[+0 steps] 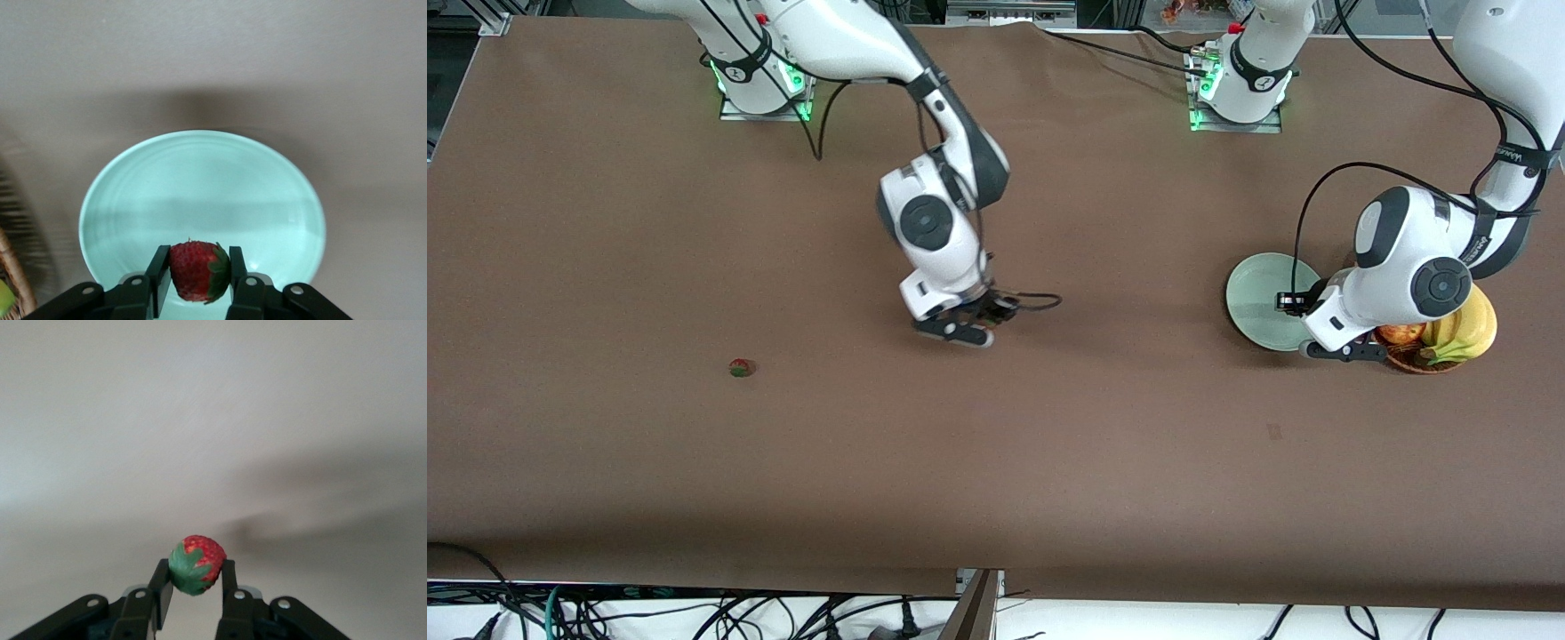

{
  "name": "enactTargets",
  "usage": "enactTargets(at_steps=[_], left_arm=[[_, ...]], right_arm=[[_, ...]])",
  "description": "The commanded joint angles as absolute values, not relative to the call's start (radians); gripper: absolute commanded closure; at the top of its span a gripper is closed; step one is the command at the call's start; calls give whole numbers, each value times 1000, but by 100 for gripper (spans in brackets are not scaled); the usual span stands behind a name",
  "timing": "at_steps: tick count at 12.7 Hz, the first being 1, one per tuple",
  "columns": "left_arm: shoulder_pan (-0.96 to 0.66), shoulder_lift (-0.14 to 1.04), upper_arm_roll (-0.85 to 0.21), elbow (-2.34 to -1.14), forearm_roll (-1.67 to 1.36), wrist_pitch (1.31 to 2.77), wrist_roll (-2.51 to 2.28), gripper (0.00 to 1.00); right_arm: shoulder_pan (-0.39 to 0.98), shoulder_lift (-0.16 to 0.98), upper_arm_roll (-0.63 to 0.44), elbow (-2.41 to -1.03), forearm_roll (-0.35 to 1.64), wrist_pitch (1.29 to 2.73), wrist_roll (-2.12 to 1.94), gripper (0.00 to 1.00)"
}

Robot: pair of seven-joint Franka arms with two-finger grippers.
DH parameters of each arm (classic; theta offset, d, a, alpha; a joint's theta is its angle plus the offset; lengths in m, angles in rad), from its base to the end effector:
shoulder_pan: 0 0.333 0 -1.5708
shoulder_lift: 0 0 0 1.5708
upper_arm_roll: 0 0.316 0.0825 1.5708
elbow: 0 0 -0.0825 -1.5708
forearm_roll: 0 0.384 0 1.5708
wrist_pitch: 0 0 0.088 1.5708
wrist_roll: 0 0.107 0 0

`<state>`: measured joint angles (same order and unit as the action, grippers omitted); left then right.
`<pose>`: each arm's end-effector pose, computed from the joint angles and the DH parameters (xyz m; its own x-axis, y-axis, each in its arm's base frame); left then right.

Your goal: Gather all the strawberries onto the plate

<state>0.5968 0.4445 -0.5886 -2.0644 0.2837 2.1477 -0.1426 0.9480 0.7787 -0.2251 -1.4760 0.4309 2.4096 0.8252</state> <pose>0.5580 0.0169 0.2292 0.9643 -0.0275 -0.2635 -0.0239 -0.9996 0.0168 0.5282 0.5120 0.2398 0.9495 -0.3127 -0.0235 -0.3090 -0.9201 -0.2408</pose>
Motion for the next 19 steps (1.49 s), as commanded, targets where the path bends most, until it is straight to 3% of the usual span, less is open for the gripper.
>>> enactTargets(at_steps=[1, 3, 4, 5, 7, 10, 12, 16, 19], left_arm=[[632, 440, -601, -2155, 351, 2264, -135, 68], [640, 442, -601, -2161, 376, 2264, -137, 62], [638, 443, -603, -2160, 377, 2264, -137, 46], [637, 449, -601, -2158, 379, 2264, -135, 2], [630, 446, -604, -2151, 391, 2257, -141, 0], [632, 394, -632, -2145, 391, 2237, -156, 0], [634, 358, -649, -2143, 377, 2218, -158, 0], [630, 342, -715, -2125, 374, 2217, -292, 0], [611, 368, -804, -2093, 373, 2218, -457, 0]], right_arm=[[949, 834, -144, -1447, 446, 2576, 964, 79], [985, 879, -123, -1430, 445, 2681, 1037, 78], [1006, 903, -123, -1404, 445, 2706, 1086, 77], [1014, 920, -123, -1381, 443, 2707, 1123, 75], [1020, 925, -123, -1373, 442, 2707, 1135, 72], [1020, 914, -126, -1373, 442, 2703, 1132, 42], [1009, 896, -136, -1374, 434, 2662, 1117, 33], [979, 826, -213, -1373, 397, 2414, 973, 33], [969, 770, -345, -1376, 399, 2167, 720, 33]])
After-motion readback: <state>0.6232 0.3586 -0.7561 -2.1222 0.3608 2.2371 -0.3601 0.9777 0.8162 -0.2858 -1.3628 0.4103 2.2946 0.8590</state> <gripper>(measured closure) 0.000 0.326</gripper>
